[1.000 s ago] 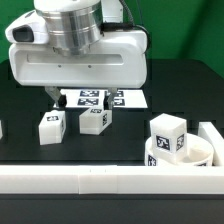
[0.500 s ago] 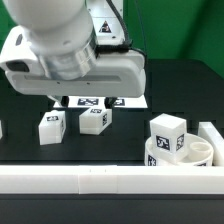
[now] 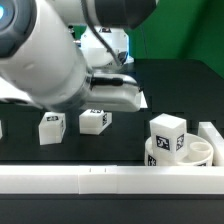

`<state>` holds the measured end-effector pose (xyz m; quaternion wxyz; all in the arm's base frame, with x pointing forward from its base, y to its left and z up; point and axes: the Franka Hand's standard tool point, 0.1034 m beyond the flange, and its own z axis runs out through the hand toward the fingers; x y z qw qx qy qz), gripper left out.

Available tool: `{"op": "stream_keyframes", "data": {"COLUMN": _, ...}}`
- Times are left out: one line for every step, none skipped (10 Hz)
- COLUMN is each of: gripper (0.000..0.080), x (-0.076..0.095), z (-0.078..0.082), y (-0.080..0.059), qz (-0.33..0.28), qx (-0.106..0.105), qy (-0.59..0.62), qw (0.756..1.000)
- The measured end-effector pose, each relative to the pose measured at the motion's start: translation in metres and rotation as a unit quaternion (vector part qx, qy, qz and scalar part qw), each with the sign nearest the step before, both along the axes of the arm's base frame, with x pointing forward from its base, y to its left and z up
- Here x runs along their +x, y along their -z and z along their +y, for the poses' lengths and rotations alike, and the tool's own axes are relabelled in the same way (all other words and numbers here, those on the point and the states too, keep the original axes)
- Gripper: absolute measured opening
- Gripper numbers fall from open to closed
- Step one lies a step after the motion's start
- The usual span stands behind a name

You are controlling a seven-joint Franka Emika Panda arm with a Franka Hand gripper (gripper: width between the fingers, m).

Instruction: Assemble stool

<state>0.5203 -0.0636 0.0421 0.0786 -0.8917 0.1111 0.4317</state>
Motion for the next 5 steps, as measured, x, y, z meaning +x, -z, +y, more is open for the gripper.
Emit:
{"op": "stream_keyframes", "data": {"gripper": 0.0649, "x": 0.0, "z": 0.0, "y": 0.001, "qz": -0.002, "qx": -0.001, "qy": 0.001, "qw": 1.0}}
{"op": "stream_keyframes", "data": {"gripper": 0.0648, "x": -0.002, "z": 0.001, "y": 0.004, "qz": 0.003, "qx": -0.002, "qy": 0.002, "qw": 1.0}}
{"op": "stream_keyframes", "data": {"gripper": 0.0648, "x": -0.006, "z": 0.001, "y": 0.008, "qz": 0.009, "qx": -0.003, "qy": 0.004, "qw": 1.0}}
{"op": "stream_keyframes", "data": {"gripper": 0.0648, "x": -0.011, "z": 0.003, "y": 0.011, "qz": 0.018, "qx": -0.01, "qy": 0.012, "qw": 1.0}}
{"op": "stream_keyframes", "data": {"gripper": 0.0648, "x": -0.011, "z": 0.003, "y": 0.011, "qz": 0.017, "qx": -0.009, "qy": 0.011, "qw": 1.0}}
